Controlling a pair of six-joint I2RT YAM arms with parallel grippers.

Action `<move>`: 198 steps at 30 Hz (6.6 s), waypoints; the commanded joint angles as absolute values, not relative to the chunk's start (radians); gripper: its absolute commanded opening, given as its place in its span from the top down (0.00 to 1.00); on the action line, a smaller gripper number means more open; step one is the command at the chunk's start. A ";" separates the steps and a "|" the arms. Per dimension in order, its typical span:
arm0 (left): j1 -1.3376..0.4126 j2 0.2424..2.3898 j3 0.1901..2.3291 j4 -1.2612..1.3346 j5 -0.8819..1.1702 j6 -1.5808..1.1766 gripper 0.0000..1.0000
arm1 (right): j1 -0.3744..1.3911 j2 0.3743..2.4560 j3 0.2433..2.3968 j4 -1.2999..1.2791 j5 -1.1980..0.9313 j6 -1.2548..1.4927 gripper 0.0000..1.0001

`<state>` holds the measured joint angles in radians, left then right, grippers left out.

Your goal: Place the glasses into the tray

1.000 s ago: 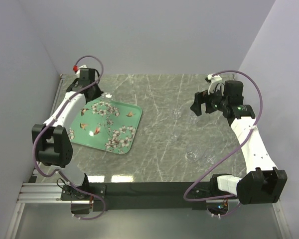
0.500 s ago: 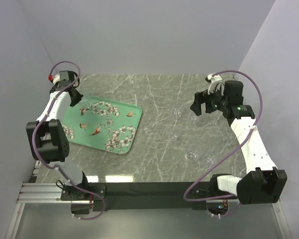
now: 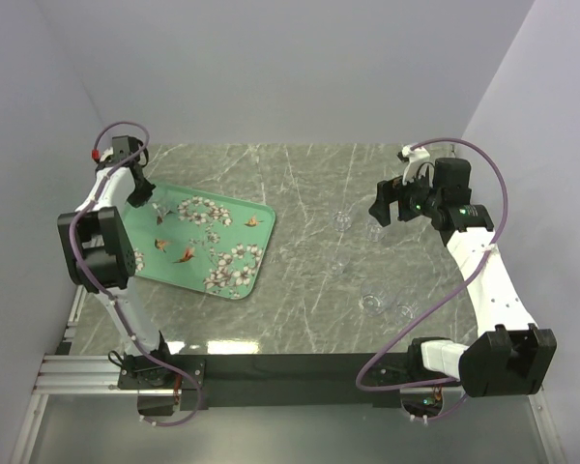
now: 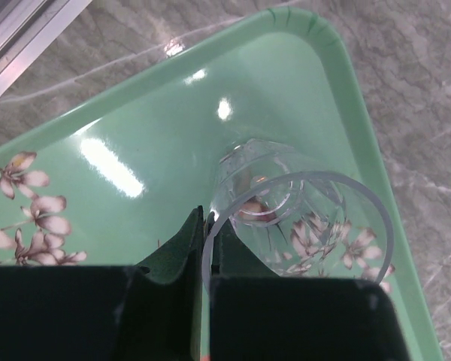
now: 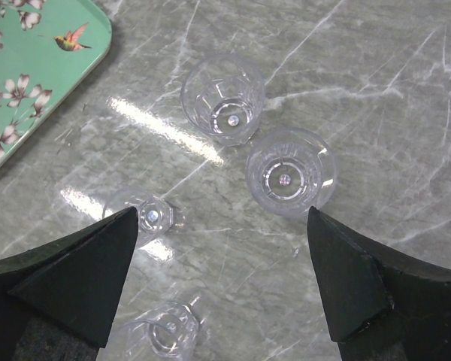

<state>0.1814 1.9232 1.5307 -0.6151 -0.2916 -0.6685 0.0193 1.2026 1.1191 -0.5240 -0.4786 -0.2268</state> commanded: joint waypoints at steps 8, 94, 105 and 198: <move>0.204 1.980 1.667 -0.650 -0.299 -0.635 0.67 | 0.021 1.172 1.131 -0.508 -0.471 -0.242 0.00; 0.209 0.601 0.833 -0.460 0.144 -0.594 0.01 | 0.206 1.967 1.884 -0.886 -0.538 -0.382 1.00; 0.210 0.537 0.805 -0.497 0.123 -0.574 0.01 | 0.365 1.956 2.017 -0.920 -0.592 -0.399 1.00; 0.184 0.610 0.749 -0.304 0.560 -0.702 0.01 | 0.459 1.571 1.603 -0.528 -0.574 -0.314 0.23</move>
<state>0.2031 0.6006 0.7708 -0.3866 0.4831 -0.6498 0.5179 1.6741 1.6817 -0.4877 -0.4896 -0.2798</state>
